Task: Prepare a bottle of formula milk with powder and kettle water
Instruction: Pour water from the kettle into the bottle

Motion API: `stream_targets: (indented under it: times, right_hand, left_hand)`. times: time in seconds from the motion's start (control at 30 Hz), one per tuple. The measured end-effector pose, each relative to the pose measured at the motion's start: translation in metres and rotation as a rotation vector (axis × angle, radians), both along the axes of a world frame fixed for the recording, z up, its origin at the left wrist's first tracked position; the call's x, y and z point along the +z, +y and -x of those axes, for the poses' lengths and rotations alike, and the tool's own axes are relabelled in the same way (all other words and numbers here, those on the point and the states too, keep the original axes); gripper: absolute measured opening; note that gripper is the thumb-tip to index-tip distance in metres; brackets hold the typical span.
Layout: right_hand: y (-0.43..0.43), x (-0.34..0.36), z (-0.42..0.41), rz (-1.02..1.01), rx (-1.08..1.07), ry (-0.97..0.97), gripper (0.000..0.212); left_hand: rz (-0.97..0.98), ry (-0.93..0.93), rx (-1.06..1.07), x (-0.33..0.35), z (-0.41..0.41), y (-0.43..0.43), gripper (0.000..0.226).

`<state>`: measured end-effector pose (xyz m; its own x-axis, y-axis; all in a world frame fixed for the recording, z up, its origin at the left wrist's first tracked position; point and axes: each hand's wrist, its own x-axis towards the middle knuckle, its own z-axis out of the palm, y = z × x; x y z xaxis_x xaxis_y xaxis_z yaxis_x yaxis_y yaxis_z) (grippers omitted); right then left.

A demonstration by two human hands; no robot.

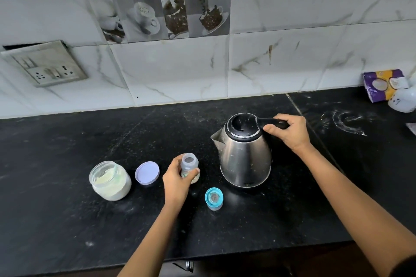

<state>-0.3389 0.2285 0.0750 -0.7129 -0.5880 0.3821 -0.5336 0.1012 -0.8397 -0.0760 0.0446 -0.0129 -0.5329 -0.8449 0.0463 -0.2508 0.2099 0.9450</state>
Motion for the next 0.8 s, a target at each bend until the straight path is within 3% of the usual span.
stream_targets:
  times: [0.23,0.37,0.8]
  right_hand:
    - [-0.035,0.031,-0.016,-0.14,0.088,0.146,0.054]
    - [-0.045,0.052,-0.025,-0.263,0.107,0.25,0.045]
    - [-0.065,0.083,-0.054,-0.58,0.141,0.524,0.048]
  left_hand:
    - [-0.009,-0.009,-0.038,0.001,-0.001,-0.003,0.046]
    - [-0.006,-0.026,-0.029,0.002,-0.004,-0.002,0.044]
    - [0.056,-0.14,-0.076,0.003,-0.003,-0.001,0.048]
